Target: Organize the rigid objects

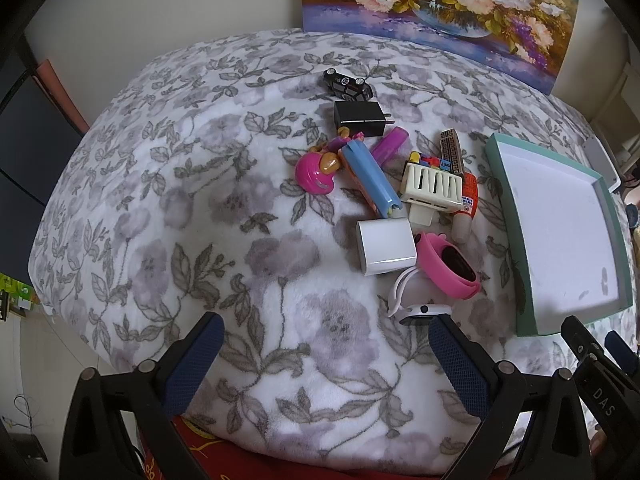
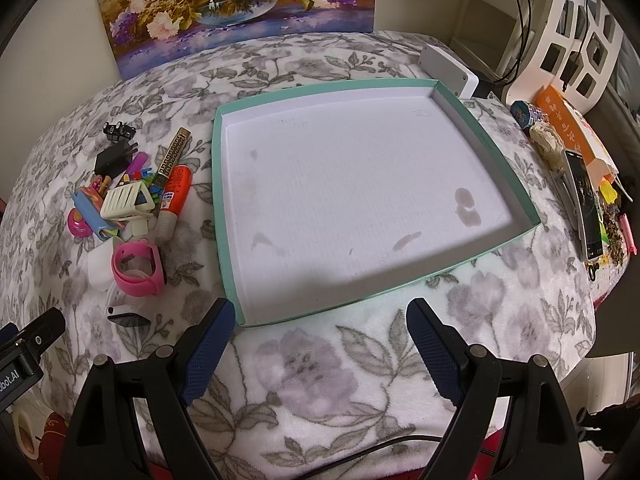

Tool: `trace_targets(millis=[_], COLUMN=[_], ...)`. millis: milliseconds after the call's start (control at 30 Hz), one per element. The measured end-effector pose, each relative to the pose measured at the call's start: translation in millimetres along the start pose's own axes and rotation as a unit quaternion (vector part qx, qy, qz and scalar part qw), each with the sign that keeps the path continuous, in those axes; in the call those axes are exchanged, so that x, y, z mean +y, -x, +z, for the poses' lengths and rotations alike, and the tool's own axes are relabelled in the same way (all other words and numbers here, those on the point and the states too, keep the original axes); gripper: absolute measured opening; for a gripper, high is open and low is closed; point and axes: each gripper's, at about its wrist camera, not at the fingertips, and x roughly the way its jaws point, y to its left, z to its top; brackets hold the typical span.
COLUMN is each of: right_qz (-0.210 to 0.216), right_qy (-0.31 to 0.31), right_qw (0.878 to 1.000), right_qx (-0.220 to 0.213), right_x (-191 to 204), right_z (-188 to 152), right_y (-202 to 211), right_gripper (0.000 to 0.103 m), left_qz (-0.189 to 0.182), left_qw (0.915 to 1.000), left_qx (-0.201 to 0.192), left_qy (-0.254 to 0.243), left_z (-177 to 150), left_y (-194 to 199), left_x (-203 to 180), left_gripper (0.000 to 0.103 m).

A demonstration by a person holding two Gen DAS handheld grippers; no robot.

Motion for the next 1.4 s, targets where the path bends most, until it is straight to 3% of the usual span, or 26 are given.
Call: trace_targets(millis=[200, 333, 633, 967, 1200, 1400], right_qz=[0.000, 0.021, 0.073, 0.119, 0.140, 0.148], right_qy=[0.009, 0.027, 0.079, 0.071, 0.067, 0.074], right_qw=[1.000, 0.999, 0.994, 0.989, 0.985, 0.982], right_qx=[-0.007, -0.018, 0.016, 0.047, 0.071, 0.088], right_x=[6.0, 20.8, 76.3, 102.7, 113.6, 125.2], right_z=[-0.2, 3.6, 7.0, 23.8, 30.2, 30.4], right_y=[4.9, 10.5, -4.4, -32.6, -51.5, -65.7], right_gripper=[0.088, 0.088, 0.088, 0.088, 0.081, 0.069], left_qz=[-0.006, -0.006, -0.014, -0.011, -0.006, -0.008], left_qw=[0.9999, 0.9989, 0.9922, 0.9819, 0.9714, 0.9723], left_qx=[0.004, 0.010, 0.047, 0.080, 0.102, 0.112], left_qy=[0.007, 0.045, 0.115, 0.171, 0.214, 0.205], left_z=[-1.2, 8.1, 17.0, 28.4, 39.2, 49.6], left_y=[-2.1, -8.8, -32.4, -59.4, -79.6, -94.6], left_x=[2.3, 17.3, 46.2, 56.6, 63.8, 67.0], left_gripper=[0.103, 0.103, 0.103, 0.103, 0.103, 0.103])
